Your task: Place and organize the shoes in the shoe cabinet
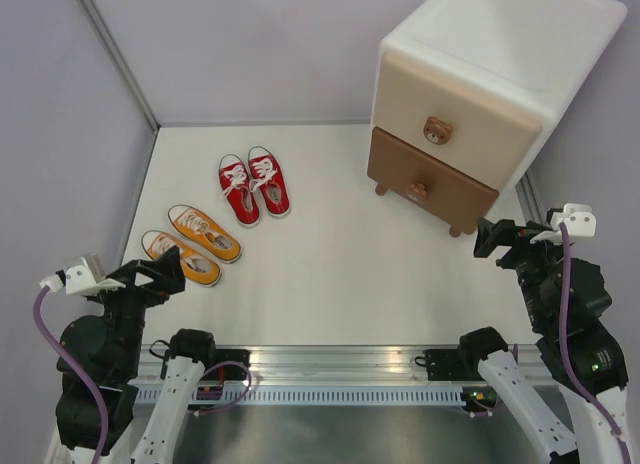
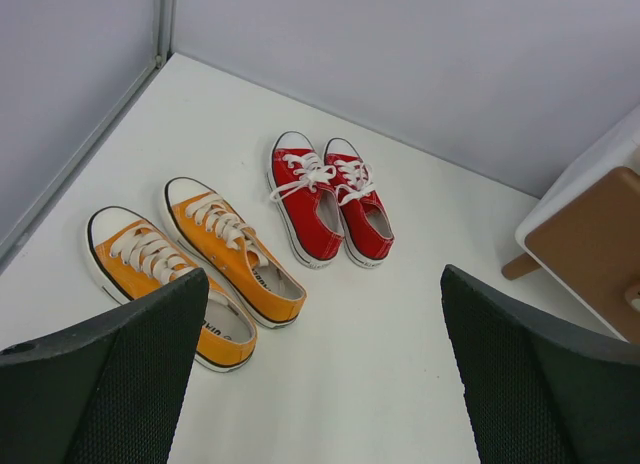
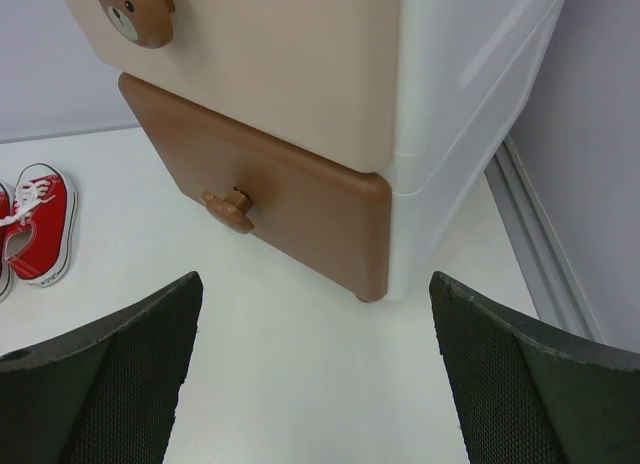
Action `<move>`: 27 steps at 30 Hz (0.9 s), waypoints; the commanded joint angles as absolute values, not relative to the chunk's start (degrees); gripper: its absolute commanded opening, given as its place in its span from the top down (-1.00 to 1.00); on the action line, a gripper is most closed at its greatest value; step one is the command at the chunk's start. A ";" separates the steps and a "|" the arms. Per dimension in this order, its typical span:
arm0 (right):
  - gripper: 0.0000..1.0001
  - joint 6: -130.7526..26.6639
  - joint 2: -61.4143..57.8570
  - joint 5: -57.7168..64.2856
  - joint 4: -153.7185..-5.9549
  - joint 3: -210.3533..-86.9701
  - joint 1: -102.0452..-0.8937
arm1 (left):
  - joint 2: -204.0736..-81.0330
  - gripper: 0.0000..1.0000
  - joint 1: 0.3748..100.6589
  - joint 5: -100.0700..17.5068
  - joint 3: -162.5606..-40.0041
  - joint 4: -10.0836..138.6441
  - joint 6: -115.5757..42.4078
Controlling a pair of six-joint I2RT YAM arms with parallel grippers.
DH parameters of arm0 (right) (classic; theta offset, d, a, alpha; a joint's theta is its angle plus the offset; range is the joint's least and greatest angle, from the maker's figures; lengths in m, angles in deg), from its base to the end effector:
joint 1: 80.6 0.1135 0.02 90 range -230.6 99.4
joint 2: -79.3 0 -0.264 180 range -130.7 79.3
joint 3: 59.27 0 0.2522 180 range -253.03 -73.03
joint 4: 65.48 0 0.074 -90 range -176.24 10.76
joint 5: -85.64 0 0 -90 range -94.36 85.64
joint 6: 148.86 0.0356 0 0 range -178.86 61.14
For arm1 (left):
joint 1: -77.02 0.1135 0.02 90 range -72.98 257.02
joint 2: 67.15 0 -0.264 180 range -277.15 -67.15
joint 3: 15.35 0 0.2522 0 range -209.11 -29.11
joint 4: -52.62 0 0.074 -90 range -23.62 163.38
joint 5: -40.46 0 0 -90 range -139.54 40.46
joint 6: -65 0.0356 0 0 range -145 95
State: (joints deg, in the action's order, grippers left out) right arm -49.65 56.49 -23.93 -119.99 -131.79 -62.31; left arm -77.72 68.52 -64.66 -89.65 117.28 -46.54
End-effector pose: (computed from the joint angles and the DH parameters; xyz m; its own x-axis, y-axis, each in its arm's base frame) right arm 0.0483 0.0034 0.3992 -0.0750 0.1340 -0.9881 0.0337 0.9907 0.1318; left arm -0.0180 0.0121 0.3863 0.0274 -0.3625 -0.9316 -0.1131 0.9248 -0.3632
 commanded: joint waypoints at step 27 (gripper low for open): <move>-0.96 -53.50 35.11 -0.50 -115.46 -132.62 -61.88 | -86.21 -1.00 68.23 -52.28 -81.94 111.93 -46.54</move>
